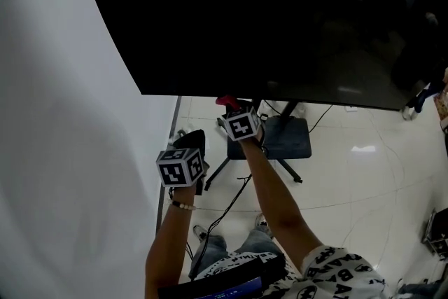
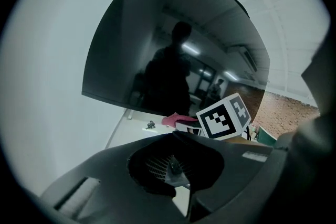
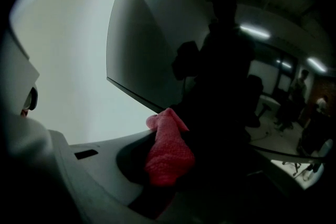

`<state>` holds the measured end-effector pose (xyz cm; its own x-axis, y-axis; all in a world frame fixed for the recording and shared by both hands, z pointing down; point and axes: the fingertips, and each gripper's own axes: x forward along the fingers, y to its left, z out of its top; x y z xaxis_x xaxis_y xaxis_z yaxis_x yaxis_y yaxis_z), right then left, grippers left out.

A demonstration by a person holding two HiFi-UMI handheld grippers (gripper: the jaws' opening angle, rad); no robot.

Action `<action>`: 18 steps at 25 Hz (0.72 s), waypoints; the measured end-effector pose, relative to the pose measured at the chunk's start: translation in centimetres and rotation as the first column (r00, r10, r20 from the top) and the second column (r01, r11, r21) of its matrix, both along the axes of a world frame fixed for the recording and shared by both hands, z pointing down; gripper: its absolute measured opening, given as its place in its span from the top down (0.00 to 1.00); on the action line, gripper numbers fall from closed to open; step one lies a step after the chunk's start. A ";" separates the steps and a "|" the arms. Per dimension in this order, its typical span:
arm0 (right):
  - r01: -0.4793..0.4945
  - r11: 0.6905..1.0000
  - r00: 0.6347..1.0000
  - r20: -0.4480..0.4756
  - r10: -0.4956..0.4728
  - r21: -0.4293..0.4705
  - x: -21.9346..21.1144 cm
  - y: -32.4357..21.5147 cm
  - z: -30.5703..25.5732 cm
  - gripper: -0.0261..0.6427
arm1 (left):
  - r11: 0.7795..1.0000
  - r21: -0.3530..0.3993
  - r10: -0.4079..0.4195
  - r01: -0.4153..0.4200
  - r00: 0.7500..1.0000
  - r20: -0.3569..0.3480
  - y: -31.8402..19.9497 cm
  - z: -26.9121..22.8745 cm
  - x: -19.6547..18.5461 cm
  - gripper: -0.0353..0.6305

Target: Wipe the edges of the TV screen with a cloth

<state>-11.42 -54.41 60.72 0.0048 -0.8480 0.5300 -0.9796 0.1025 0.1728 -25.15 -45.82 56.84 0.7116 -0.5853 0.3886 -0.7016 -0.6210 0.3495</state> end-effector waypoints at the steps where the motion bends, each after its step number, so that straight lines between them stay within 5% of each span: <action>1: 0.001 1.000 1.000 0.000 -0.001 -0.003 1.1 0.5 0.1 0.87 | 1.000 -0.002 -0.001 0.001 1.000 -0.001 0.5 0.1 1.0 0.95; 18: 0.082 0.995 0.997 -0.001 -0.082 -0.053 15.7 7.9 -0.6 0.87 | 0.999 -0.034 -0.023 0.022 1.000 -0.020 6.9 0.1 17.3 0.95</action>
